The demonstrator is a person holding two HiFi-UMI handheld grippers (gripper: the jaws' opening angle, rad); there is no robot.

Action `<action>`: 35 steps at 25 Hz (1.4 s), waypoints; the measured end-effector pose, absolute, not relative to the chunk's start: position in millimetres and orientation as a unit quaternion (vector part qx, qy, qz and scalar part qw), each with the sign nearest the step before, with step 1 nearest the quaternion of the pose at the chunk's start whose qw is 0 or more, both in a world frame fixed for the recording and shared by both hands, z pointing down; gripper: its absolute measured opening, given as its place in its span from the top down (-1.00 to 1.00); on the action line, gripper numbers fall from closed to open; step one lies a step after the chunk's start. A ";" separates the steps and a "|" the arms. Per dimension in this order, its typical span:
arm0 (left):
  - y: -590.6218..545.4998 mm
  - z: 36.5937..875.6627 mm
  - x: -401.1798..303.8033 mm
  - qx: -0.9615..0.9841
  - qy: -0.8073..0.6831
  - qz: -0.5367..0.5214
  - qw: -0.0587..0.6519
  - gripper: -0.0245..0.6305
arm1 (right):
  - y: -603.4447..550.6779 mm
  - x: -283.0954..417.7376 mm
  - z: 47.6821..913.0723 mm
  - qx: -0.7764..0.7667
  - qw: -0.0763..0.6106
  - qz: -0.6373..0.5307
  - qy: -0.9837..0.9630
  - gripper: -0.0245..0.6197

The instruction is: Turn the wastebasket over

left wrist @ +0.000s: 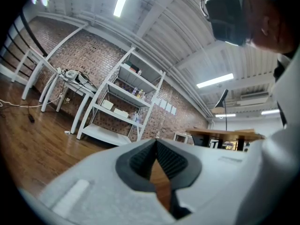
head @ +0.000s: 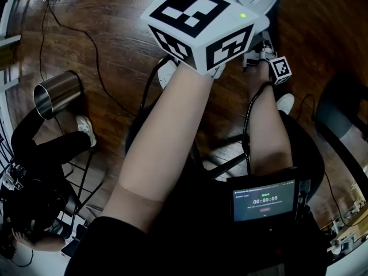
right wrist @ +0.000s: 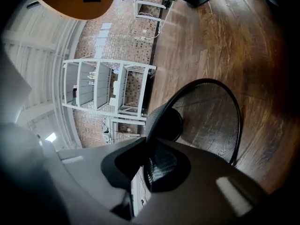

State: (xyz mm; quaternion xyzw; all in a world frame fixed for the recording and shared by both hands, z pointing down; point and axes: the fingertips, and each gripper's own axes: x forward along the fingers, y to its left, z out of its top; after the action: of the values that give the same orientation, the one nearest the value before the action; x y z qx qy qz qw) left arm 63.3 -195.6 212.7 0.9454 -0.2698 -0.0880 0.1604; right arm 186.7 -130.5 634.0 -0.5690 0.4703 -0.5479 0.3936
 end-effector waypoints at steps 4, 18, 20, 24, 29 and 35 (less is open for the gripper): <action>-195.8 207.9 56.7 0.945 -0.274 -0.091 0.154 0.92 | -147.8 177.9 615.2 -0.574 0.301 -0.522 0.554 0.87; -201.4 207.7 42.9 0.938 -0.288 -0.107 0.163 0.92 | -189.3 155.6 556.5 -0.493 -0.205 -0.356 0.767 0.89; -200.8 205.3 43.8 0.938 -0.287 -0.108 0.162 0.92 | -190.5 151.9 558.4 -0.456 -0.305 -0.303 0.779 0.88; -201.8 204.3 40.3 0.937 -0.290 -0.109 0.162 0.92 | -172.4 139.4 581.8 -0.348 -0.492 -0.201 0.772 0.88; -202.6 205.3 38.9 0.937 -0.290 -0.109 0.162 0.92 | -140.8 107.4 599.1 -0.208 -0.607 -0.116 0.758 0.88; -201.0 207.2 42.2 0.942 -0.300 -0.075 0.128 0.92 | -132.6 105.8 608.0 -0.150 -0.660 -0.085 0.732 0.86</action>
State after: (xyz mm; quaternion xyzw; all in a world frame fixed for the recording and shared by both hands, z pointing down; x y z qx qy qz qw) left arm 42.2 -201.0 207.2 0.9424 -0.2999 -0.0754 0.1278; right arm 105.8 -132.6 608.0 -0.1503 0.7315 -0.0851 -0.6596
